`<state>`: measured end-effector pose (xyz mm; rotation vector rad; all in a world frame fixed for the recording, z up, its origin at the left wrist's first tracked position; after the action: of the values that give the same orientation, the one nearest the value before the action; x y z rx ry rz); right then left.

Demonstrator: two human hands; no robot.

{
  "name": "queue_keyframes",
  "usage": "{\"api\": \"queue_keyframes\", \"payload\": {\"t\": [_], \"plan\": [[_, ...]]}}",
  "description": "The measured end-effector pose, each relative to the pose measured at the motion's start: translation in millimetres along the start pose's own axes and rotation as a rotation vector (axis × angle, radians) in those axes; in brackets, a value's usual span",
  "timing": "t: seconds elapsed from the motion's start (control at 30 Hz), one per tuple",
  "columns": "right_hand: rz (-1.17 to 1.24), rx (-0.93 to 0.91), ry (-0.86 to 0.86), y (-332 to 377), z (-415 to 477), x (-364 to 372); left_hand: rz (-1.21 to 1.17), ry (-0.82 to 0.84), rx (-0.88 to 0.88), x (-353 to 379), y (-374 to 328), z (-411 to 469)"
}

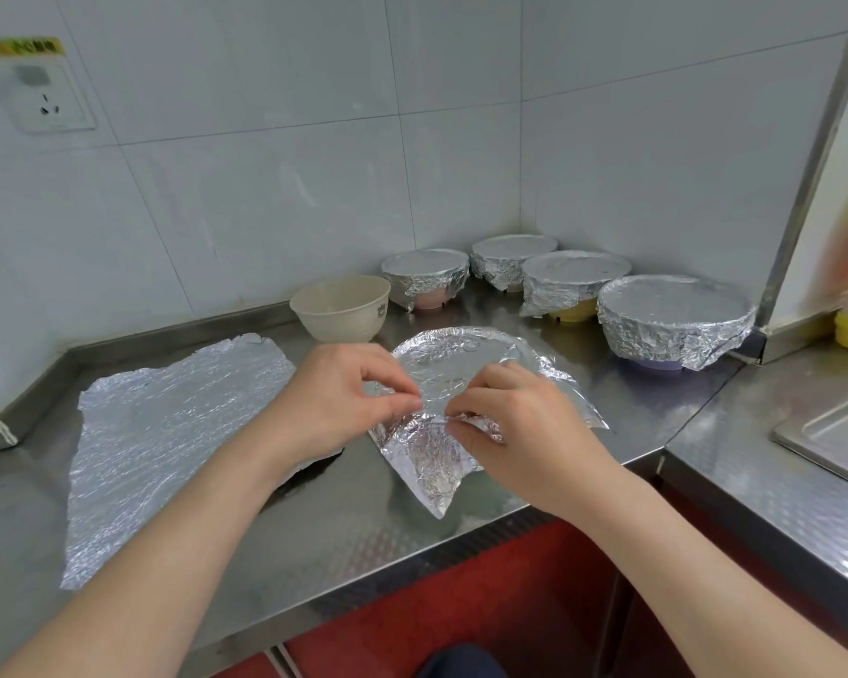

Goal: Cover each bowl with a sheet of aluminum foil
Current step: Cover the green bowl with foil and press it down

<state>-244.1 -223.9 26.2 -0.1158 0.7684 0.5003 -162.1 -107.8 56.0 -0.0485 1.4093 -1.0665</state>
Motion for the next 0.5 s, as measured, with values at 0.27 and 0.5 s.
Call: {"api": "queue_keyframes", "payload": {"t": [0.27,0.5], "plan": [[-0.060,-0.024,-0.015,7,9,12,-0.009,-0.056,0.137,9,12,-13],[-0.021,-0.038,-0.010,1,8,14,0.091,-0.210,0.313,22,-1,-10]]}}
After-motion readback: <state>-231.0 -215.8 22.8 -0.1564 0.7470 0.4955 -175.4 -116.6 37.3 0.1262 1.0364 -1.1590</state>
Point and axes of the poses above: each hand's wrist, its own z-axis towards the middle knuckle, its own x-axis out of the palm, y = z × x, the point moved 9 cm from there along z, towards the middle knuckle, and after that the axes turned 12 degrees about -x, right-handed, at the moved point
